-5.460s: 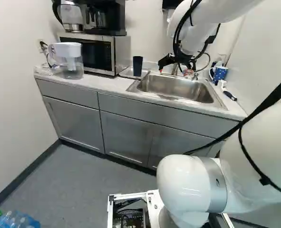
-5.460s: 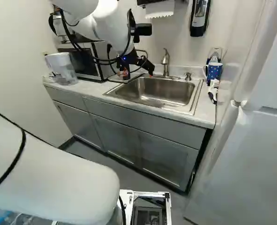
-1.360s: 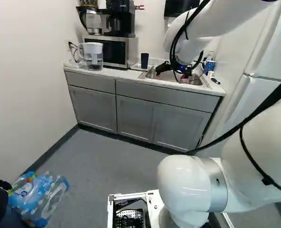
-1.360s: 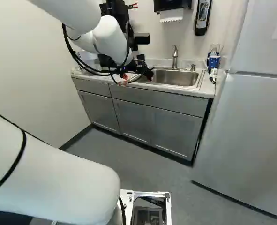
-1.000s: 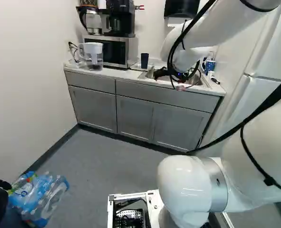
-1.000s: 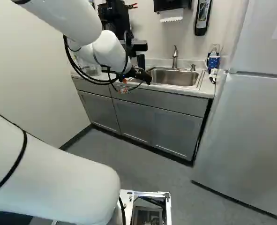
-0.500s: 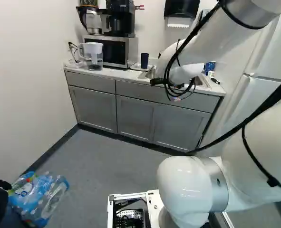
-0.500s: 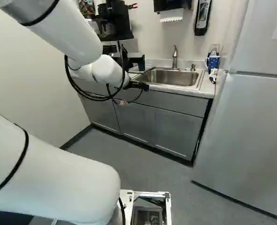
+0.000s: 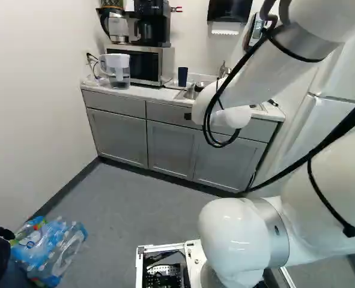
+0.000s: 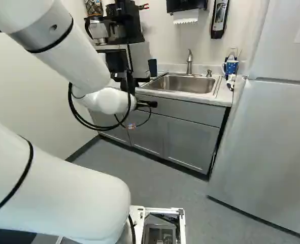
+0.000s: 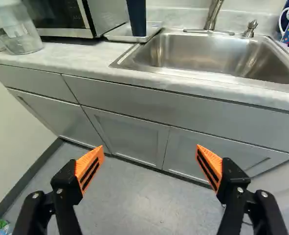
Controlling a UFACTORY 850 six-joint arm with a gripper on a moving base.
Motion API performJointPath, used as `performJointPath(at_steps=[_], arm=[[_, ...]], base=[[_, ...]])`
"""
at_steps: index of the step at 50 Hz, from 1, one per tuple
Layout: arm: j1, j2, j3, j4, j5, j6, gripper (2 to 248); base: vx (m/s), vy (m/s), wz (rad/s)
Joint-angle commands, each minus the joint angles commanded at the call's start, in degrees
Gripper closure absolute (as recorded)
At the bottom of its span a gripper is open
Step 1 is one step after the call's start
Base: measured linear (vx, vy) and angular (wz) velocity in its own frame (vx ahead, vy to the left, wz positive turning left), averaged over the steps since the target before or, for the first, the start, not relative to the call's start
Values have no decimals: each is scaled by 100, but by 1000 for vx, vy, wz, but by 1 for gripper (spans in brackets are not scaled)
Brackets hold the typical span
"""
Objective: Rinse the cup and place it in the tray
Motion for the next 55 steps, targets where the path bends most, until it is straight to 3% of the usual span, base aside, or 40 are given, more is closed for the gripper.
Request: performJointPath(at_steps=[28, 55], arm=[[203, -11, 799, -57, 1282, -3, 3], [326, -18, 1282, -91, 2057, -5, 3]], base=[[0, 0, 0], [0, 0, 0]])
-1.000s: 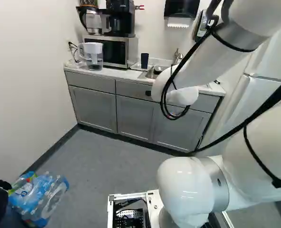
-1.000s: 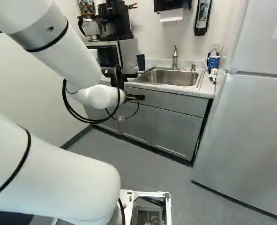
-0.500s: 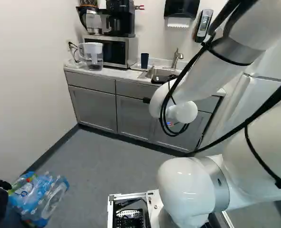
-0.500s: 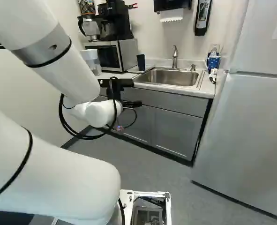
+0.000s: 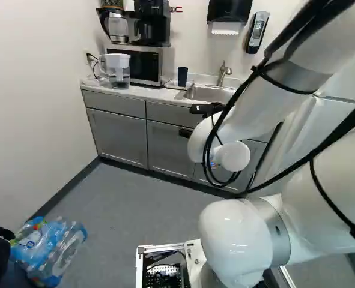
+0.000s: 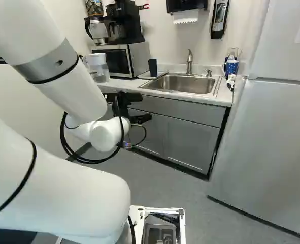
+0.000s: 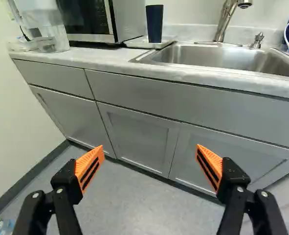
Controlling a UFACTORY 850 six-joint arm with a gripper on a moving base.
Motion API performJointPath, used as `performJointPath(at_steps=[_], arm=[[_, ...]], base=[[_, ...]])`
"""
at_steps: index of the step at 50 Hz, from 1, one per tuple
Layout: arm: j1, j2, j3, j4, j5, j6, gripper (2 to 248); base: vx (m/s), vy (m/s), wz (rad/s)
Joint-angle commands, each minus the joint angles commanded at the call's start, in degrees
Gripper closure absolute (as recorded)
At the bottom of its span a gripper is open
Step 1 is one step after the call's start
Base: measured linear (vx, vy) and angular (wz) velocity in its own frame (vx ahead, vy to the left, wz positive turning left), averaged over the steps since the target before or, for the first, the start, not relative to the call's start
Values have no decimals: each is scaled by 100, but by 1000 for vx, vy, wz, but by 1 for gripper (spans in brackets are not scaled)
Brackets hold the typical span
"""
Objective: Rinse the cup and place it in the tray
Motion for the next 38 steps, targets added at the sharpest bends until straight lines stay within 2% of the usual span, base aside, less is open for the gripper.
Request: performJointPath(at_steps=[18, 38], arm=[[40, -2, 158, -11, 253, -1, 3], [49, -3, 191, -14, 307, -1, 3]], base=[[0, 0, 0], [0, 0, 0]])
